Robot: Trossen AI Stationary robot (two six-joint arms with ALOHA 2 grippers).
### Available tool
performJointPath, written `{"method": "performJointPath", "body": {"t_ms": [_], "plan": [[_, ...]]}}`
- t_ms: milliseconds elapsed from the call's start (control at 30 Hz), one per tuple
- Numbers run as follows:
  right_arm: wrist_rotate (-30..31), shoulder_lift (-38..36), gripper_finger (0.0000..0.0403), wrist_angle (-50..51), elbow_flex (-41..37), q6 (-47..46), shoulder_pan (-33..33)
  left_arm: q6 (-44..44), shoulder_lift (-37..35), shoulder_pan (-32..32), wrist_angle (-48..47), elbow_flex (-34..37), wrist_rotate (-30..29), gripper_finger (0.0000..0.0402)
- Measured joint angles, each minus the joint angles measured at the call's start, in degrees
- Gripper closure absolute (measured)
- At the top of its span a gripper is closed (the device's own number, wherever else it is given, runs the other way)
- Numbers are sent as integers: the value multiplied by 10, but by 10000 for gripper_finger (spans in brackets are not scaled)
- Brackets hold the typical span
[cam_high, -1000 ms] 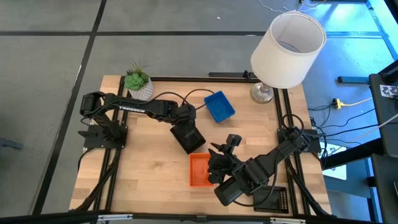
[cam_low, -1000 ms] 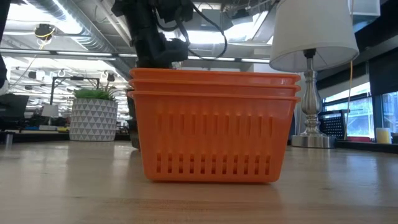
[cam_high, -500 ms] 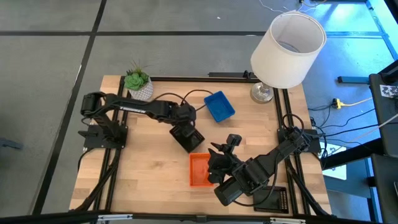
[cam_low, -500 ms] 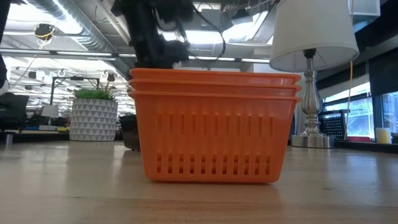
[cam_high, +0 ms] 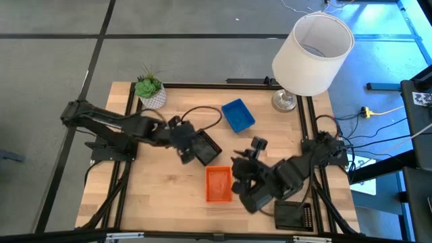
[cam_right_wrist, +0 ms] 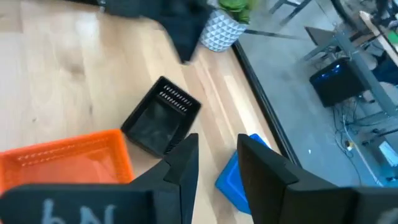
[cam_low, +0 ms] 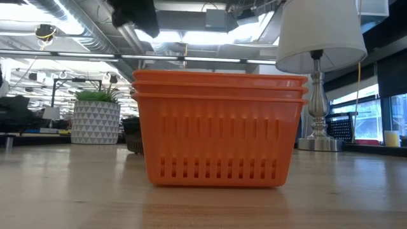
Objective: Stack baskets by color
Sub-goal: Stack the left black bin on the top black bin, then stack the right black bin on the black bin
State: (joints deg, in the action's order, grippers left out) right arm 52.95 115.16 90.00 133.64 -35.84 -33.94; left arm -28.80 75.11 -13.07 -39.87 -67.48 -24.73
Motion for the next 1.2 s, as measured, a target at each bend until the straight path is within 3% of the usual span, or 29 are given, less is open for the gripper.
{"method": "performJointPath", "body": {"t_ms": [267,467,600,867,1100,1200], "plan": [[-111,-59,291,-1,-18,62,69,-10,-47,-116,0,0,-58,351],[-170,-147,291,-11,-191,0,97,-11,-47,-172,-1,0,-89,351],[-213,-239,299,-78,-325,-58,91,-11,-47,-191,-2,0,-91,351],[-460,-359,306,-236,-566,-76,9,-6,-47,-197,-7,0,-108,351],[-622,-362,308,-382,-695,-153,-43,-6,-47,-197,-9,0,-108,351],[-664,-361,308,-414,-738,-189,-55,-6,-47,-197,-11,0,-108,351]]}}
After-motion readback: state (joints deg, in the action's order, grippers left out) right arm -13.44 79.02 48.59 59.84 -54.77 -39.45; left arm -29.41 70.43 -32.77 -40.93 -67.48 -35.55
